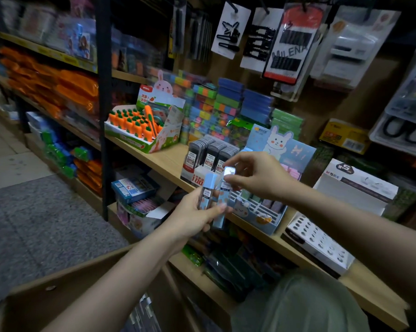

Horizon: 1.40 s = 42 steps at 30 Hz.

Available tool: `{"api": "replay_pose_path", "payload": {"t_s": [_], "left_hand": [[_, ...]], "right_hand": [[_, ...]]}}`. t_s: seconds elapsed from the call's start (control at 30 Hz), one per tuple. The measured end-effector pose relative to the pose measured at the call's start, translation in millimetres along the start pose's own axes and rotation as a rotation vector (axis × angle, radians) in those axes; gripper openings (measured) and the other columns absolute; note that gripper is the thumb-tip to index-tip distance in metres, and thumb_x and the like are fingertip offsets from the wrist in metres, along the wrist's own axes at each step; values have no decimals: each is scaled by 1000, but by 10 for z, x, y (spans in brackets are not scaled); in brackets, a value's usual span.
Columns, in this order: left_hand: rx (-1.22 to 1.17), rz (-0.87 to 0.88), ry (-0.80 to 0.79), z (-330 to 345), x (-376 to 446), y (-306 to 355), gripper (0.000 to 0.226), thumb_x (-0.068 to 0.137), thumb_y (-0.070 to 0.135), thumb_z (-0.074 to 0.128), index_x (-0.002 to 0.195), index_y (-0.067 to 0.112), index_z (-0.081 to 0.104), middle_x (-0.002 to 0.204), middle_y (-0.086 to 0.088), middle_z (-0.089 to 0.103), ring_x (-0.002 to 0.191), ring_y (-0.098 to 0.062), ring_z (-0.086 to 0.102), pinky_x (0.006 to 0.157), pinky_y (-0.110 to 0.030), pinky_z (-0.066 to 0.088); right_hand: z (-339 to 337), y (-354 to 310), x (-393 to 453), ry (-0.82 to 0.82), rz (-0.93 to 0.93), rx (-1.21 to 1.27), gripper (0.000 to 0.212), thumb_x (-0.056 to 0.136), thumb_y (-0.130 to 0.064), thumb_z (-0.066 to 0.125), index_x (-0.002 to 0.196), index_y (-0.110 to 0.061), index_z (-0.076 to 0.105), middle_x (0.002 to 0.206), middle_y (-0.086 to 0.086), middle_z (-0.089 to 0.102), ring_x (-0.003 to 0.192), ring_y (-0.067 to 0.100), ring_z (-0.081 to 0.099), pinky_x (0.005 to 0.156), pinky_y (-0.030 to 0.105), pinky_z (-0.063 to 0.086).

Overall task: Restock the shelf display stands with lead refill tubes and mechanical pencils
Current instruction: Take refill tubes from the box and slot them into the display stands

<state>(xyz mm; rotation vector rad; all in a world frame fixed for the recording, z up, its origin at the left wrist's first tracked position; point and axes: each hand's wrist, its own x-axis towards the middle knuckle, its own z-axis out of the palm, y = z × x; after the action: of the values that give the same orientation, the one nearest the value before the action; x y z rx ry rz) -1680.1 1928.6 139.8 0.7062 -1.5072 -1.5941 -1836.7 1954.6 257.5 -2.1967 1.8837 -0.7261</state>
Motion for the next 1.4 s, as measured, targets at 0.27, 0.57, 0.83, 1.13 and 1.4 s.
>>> {"api": "replay_pose_path", "payload": {"t_s": [0.27, 0.57, 0.83, 1.13, 1.4], "left_hand": [[-143, -136, 284, -157, 217, -6, 26, 97, 37, 52, 122, 29, 45, 103, 0, 58, 75, -15, 58, 62, -29, 48], [-181, -90, 176, -108, 194, -82, 19, 101, 23, 48, 116, 29, 56, 92, 1, 61, 78, -10, 62, 61, -23, 54], [-179, -106, 188, -99, 275, -110, 12, 100, 30, 50, 111, 31, 55, 87, 0, 55, 66, -11, 51, 49, -21, 43], [-46, -49, 184, -60, 302, -153, 26, 95, 15, 58, 109, 37, 51, 102, 0, 61, 80, -10, 60, 59, -18, 52], [127, 87, 105, 52, 287, -154, 30, 99, 19, 53, 123, 37, 51, 126, 9, 60, 114, -6, 57, 97, -31, 49]], "right_hand": [[-418, 69, 507, 231, -1, -241, 21, 80, -23, 79, 94, -19, 63, 87, 0, 67, 77, 13, 65, 65, 23, 48], [-103, 384, 688, 187, 20, -355, 18, 80, -19, 77, 89, -17, 61, 85, 0, 62, 81, 20, 61, 69, 31, 49], [-40, 390, 722, 189, 54, -336, 21, 79, -22, 79, 86, -21, 59, 86, 0, 66, 82, 18, 62, 73, 35, 54], [84, 439, 666, 268, 65, -485, 16, 79, -26, 77, 85, -19, 64, 92, 4, 69, 89, 26, 63, 76, 39, 53], [-88, 285, 466, 353, -55, -85, 30, 89, -47, 64, 105, -23, 72, 89, -15, 66, 77, 0, 60, 70, 20, 52]]}}
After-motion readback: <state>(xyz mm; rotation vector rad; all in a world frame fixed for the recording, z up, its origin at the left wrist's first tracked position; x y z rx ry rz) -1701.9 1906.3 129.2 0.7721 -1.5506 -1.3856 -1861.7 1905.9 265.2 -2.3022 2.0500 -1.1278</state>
